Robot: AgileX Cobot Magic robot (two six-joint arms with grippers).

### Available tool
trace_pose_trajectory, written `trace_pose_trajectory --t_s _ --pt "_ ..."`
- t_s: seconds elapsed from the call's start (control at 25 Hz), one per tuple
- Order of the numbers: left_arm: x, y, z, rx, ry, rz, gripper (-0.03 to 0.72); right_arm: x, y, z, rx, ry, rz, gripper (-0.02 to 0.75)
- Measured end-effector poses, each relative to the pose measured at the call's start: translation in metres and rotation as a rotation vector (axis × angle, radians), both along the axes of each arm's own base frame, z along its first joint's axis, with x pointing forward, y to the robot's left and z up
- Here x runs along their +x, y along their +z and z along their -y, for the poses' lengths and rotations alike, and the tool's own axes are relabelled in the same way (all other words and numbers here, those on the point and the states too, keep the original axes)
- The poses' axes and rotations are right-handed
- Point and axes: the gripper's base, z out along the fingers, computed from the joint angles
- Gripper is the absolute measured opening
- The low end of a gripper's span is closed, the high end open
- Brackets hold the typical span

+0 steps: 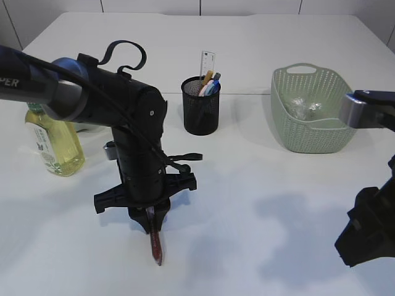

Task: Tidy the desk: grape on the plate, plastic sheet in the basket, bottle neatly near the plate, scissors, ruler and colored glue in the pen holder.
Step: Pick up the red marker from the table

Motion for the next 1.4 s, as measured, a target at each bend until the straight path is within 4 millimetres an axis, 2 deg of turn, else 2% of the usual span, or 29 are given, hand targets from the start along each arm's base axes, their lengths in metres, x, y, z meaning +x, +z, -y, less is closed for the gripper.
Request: trace_pose_trajectory --t_s 0.28,0.6,0.8,1.2,1.4 --pt "0.001 0.000 -0.001 0.006 -0.070 0.008 0.081 0.000 0.000 0.000 0.000 0.000 0.000 0.364" --pt "0.003 0.000 -0.011 0.115 -0.360 0.021 0.080 0.000 0.000 0.000 0.000 0.000 0.000 0.364" --pt "0.002 0.001 -0.014 0.141 -0.463 -0.005 0.081 0.000 0.000 0.000 0.000 0.000 0.000 0.364" --pt "-0.004 0.000 -0.008 0.044 -0.705 -0.051 0.078 -0.001 -0.001 0.002 -0.020 -0.047 -0.022 0.364" --pt "-0.004 0.002 -0.006 0.015 -0.751 -0.046 0.078 0.000 -0.002 0.006 -0.058 -0.106 -0.028 0.364"
